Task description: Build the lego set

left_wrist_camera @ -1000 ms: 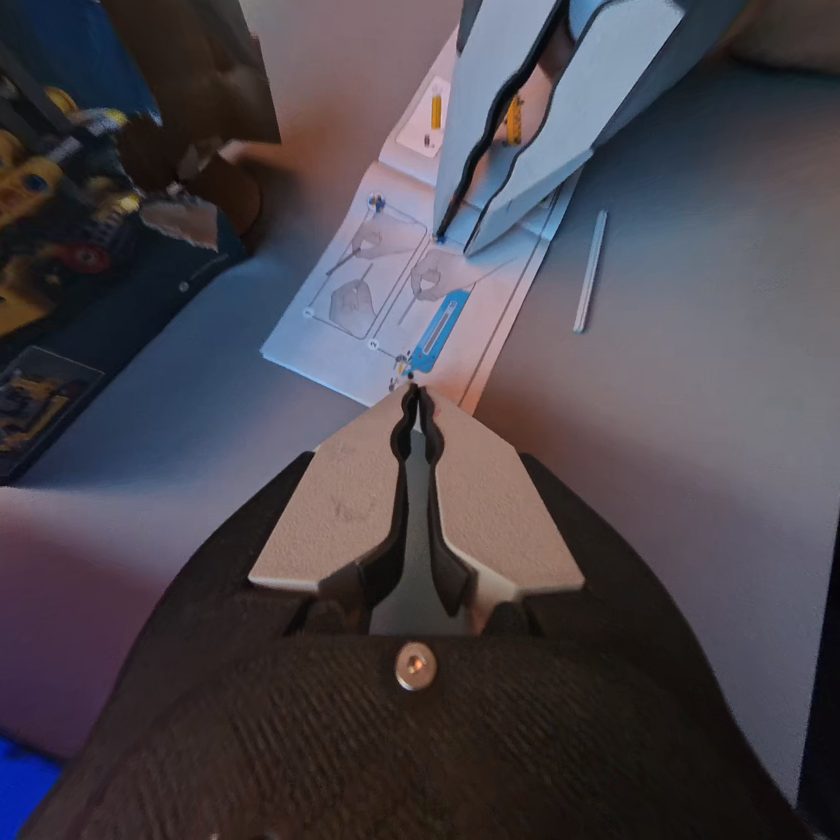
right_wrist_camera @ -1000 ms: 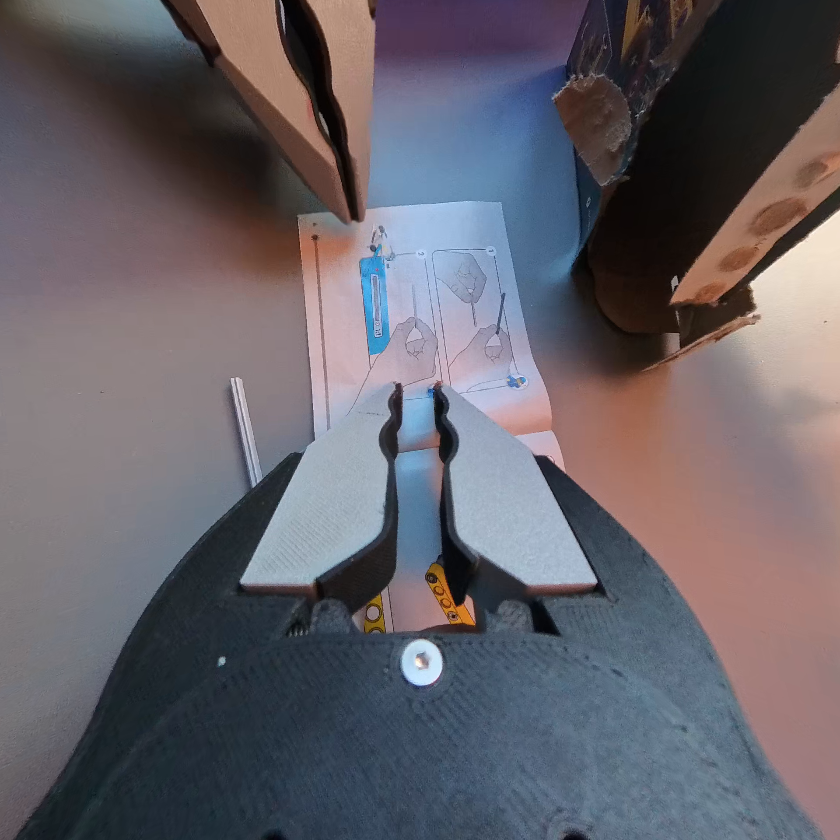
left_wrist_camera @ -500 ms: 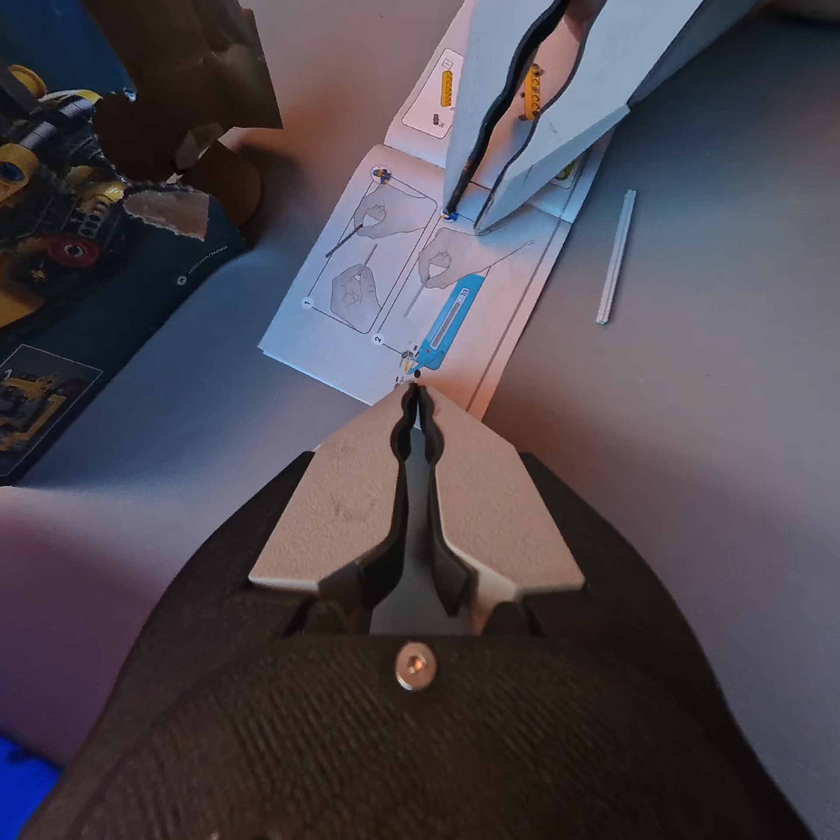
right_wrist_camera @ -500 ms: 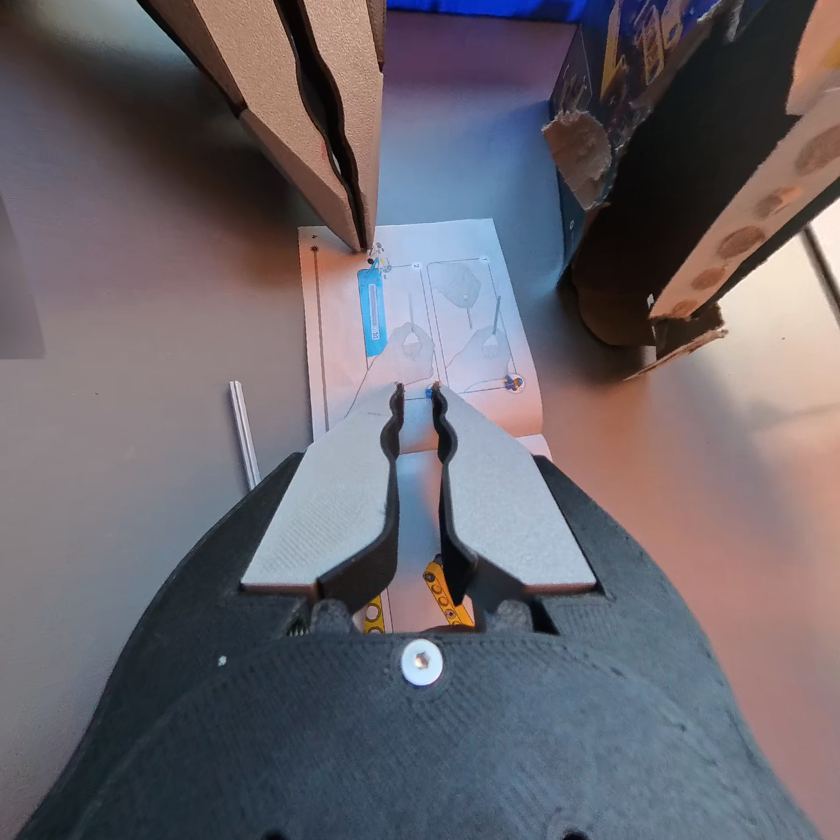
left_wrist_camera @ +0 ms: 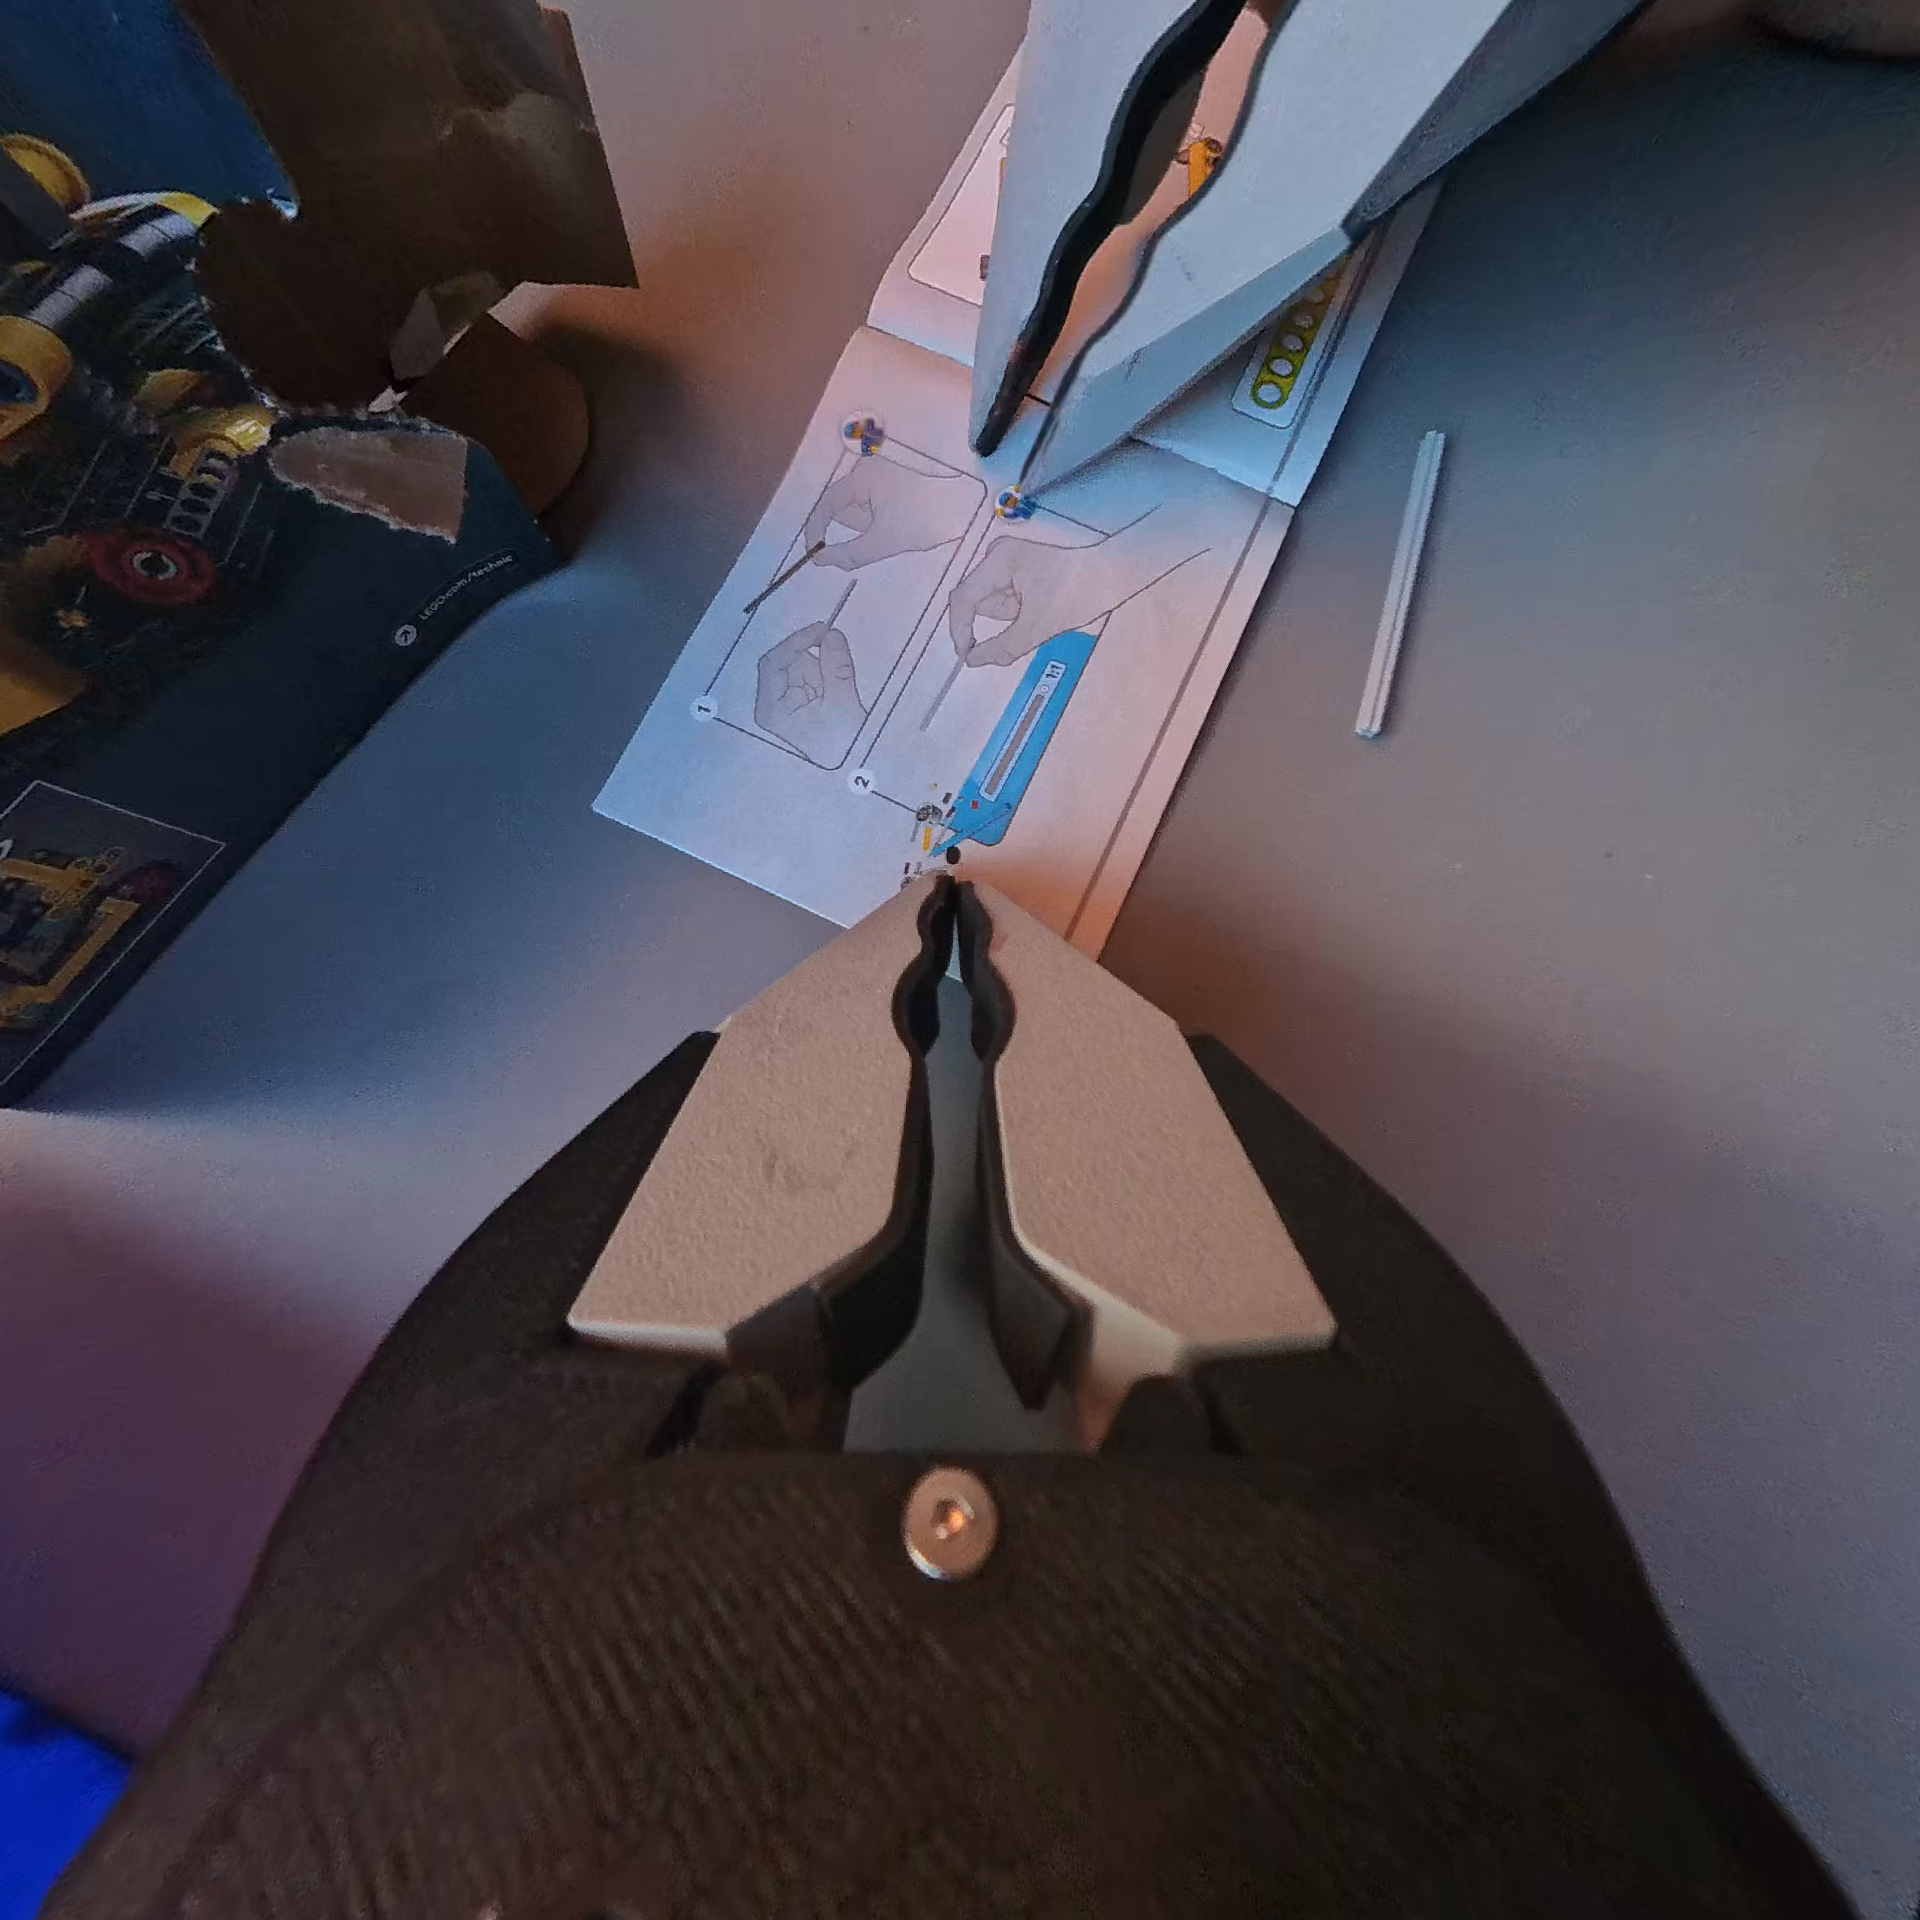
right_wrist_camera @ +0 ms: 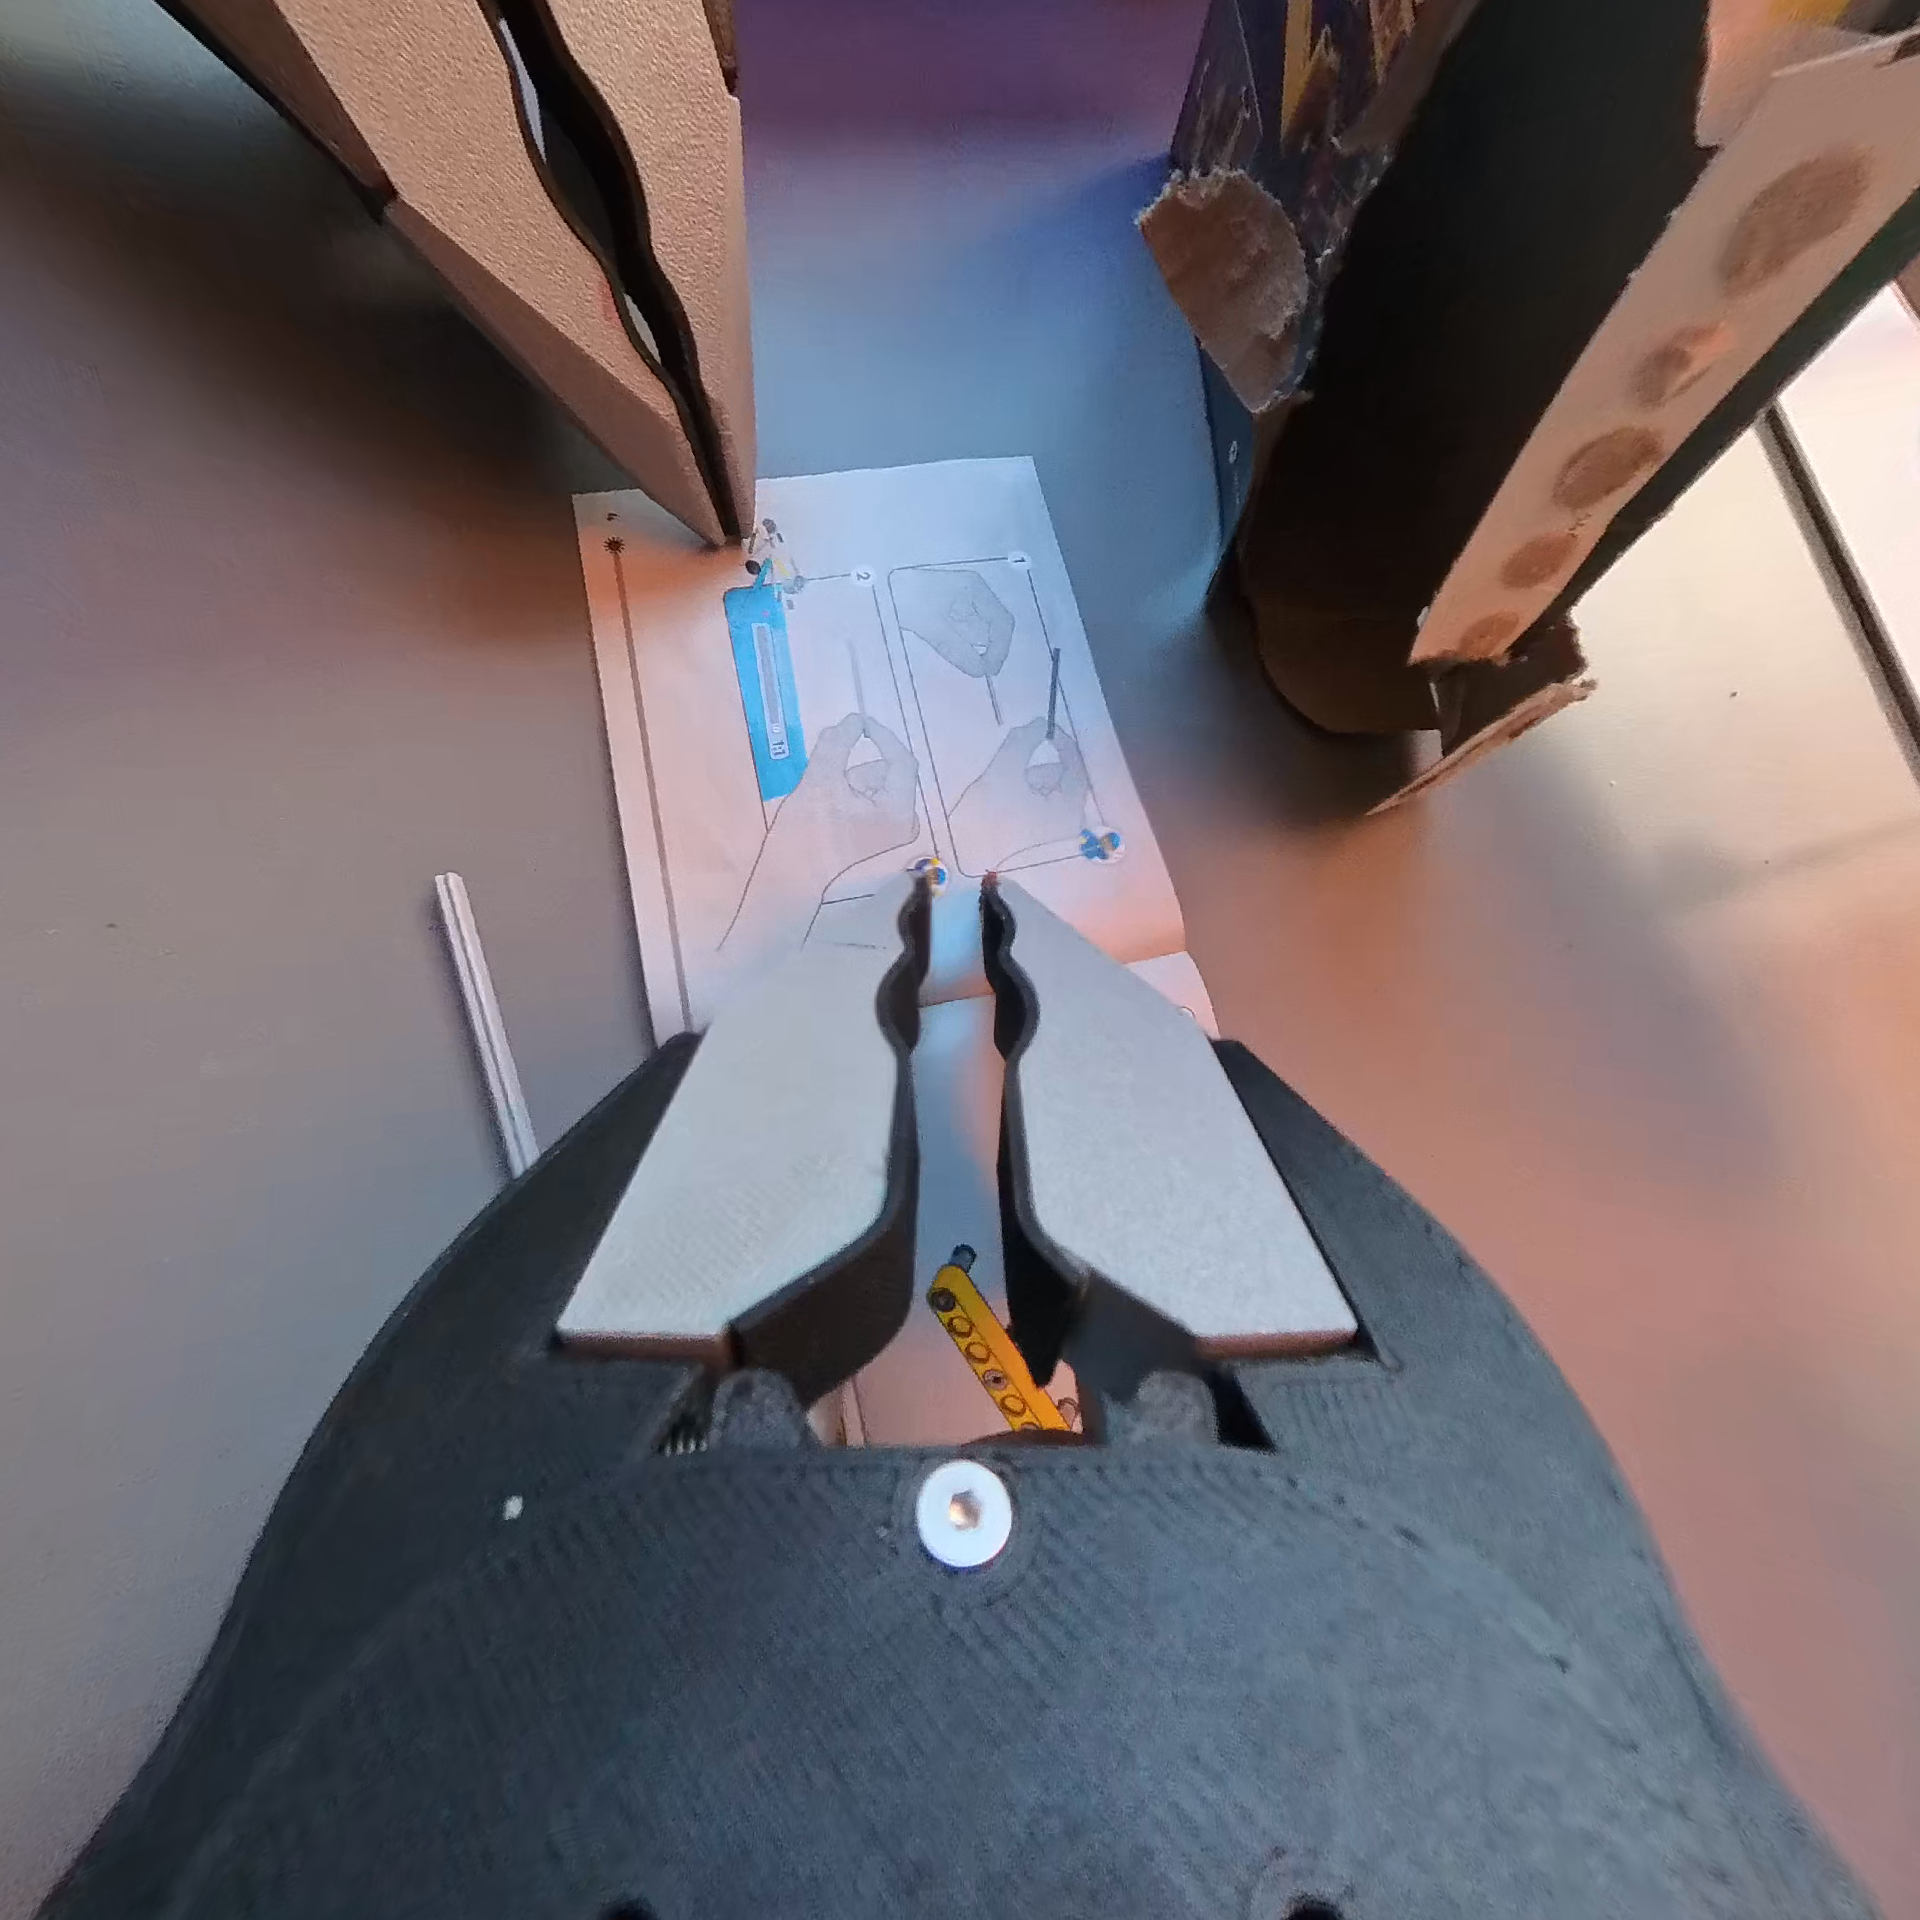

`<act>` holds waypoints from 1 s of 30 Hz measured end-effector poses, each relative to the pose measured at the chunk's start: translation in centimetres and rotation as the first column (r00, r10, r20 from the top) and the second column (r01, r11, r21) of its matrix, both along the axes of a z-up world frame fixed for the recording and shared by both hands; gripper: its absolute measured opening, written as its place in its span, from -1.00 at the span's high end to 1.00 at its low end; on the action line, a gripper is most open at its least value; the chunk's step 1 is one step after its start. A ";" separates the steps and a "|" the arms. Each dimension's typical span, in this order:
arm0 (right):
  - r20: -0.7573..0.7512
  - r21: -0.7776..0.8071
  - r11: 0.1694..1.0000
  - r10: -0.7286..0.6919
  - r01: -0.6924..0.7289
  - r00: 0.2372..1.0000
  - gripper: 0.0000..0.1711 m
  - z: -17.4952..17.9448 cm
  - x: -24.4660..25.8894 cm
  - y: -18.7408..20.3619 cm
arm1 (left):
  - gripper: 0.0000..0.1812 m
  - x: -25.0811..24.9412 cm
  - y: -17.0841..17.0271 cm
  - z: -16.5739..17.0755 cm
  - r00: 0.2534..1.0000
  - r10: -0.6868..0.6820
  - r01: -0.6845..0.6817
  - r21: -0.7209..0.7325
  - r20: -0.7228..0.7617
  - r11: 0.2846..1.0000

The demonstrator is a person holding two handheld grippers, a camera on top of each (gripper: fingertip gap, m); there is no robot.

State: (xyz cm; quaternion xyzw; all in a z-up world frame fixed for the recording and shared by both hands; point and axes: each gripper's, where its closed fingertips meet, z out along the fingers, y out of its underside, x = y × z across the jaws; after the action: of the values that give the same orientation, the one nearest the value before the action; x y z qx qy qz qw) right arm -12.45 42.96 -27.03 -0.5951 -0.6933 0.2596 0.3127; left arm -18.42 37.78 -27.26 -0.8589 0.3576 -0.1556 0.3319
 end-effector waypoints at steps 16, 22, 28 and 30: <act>-0.250 -0.075 0.947 -0.322 0.313 0.913 1.00 5.3 2.7 7.5 | 1.00 -0.1 -0.1 0.0 1.000 0.001 -0.001 -0.001 -0.003 1.000; -0.369 -0.155 0.869 -0.492 0.470 0.789 1.00 7.9 5.9 11.7 | 1.00 -0.2 -0.1 0.0 1.000 0.002 -0.002 -0.003 -0.006 1.000; -0.330 -0.172 0.874 -0.485 0.454 0.810 1.00 6.2 5.2 11.5 | 1.00 -0.2 -0.1 0.0 1.000 0.001 -0.001 0.003 -0.014 1.000; -0.315 -0.141 0.874 -0.484 0.464 0.816 1.00 5.7 5.2 11.7 | 1.00 -0.2 -0.1 0.0 1.000 0.001 -0.001 0.003 -0.013 1.000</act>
State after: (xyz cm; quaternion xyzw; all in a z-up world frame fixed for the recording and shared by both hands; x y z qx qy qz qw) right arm -7.21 54.65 -21.34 -0.7035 -0.4507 0.2925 0.4653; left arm -18.61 37.68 -27.21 -0.8597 0.3594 -0.1493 0.3308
